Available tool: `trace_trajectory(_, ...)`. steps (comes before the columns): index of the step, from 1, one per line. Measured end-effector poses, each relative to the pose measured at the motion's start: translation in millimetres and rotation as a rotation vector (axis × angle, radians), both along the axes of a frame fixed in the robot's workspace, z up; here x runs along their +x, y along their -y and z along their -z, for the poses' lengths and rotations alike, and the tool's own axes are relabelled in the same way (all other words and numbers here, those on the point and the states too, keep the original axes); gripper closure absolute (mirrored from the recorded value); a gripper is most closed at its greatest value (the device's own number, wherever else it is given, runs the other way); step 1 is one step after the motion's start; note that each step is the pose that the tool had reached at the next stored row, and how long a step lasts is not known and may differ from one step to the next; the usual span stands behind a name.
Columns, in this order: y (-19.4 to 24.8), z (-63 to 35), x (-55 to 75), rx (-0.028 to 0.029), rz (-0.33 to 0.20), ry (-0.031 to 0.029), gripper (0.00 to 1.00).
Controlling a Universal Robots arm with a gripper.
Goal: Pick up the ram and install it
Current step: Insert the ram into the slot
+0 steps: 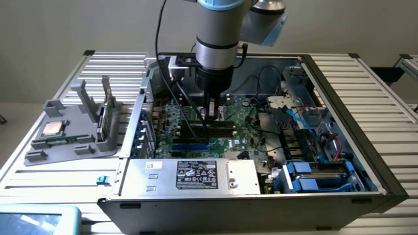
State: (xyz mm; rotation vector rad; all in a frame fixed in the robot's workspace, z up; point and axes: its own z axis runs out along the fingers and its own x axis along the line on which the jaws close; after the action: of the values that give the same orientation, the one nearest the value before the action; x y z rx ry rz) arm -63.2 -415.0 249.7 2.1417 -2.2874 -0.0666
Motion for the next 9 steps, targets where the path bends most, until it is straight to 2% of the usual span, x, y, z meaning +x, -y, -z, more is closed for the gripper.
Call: trace_trajectory(9, 0.1, 4.6, 0.0, 0.0002, -0.012, 0.0022, 0.89)
